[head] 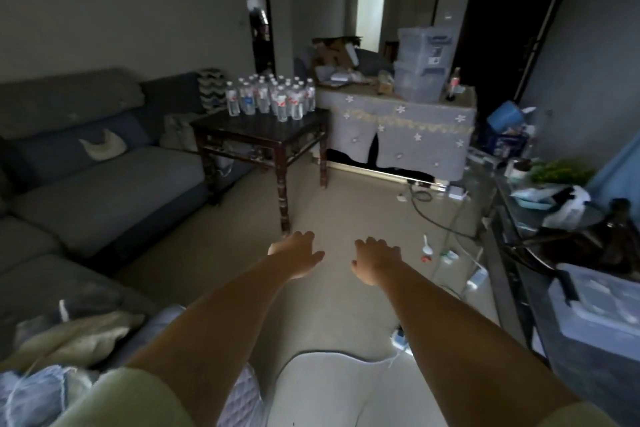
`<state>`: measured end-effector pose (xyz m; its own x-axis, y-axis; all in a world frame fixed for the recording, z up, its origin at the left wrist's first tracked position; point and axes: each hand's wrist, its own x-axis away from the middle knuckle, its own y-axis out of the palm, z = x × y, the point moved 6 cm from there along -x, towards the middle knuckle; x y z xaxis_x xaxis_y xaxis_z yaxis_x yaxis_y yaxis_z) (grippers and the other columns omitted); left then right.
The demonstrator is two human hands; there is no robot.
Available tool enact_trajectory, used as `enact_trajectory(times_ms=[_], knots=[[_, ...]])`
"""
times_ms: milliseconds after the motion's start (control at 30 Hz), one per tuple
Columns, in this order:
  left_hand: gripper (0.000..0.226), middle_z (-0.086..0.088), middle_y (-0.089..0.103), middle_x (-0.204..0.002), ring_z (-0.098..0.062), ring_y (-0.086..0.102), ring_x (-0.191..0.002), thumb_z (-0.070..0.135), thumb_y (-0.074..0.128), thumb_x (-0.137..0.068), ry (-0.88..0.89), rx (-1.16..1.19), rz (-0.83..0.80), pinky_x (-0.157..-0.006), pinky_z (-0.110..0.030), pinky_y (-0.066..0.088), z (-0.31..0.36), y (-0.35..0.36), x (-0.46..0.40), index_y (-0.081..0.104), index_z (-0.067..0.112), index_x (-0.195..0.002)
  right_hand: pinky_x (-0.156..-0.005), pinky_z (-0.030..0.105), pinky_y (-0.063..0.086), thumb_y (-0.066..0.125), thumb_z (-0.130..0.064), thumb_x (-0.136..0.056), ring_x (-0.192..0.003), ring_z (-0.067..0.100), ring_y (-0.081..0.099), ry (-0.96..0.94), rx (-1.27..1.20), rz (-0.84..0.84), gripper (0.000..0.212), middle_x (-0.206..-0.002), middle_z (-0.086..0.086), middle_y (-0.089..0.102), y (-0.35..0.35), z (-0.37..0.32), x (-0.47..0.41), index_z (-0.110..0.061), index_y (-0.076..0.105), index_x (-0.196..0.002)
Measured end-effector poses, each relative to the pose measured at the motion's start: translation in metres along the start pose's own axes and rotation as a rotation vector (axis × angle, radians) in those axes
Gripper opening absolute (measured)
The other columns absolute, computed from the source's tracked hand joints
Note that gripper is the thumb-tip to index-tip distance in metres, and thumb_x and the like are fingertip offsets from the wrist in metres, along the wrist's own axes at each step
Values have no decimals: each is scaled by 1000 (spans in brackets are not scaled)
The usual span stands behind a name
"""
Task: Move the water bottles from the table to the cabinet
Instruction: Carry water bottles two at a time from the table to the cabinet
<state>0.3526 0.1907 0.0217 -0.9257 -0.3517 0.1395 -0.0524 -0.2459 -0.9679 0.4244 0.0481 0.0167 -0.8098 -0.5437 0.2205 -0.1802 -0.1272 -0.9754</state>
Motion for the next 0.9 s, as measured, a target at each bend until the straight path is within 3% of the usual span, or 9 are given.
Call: enact_trajectory(times_ms=[200, 567, 900], knots=[[54, -7, 44, -144, -28, 43, -131, 51, 43, -95, -130, -3, 30, -100, -43, 42, -54, -18, -40, 39, 22, -140, -104, 48, 35, 37, -35, -100, -128, 30, 43, -132, 36, 14, 43, -138, 11, 45, -15, -49, -71, -14, 41, -137], [52, -6, 42, -142, -25, 41, -130, 47, 42, -95, -278, -45, 95, -100, -43, 38, -99, -47, -139, 38, 23, -141, -99, 44, 38, 38, -36, -101, -125, 28, 45, -266, 34, 67, 44, -135, 9, 46, -52, -64, -210, -19, 37, -141], [53, -6, 39, -144, -25, 38, -132, 45, 42, -95, -365, -70, 101, -105, -42, 34, -197, -57, -218, 37, 22, -142, -98, 44, 39, 38, -39, -101, -124, 29, 47, -427, 47, 103, 46, -135, 9, 47, -47, -152, -320, -20, 34, -143]])
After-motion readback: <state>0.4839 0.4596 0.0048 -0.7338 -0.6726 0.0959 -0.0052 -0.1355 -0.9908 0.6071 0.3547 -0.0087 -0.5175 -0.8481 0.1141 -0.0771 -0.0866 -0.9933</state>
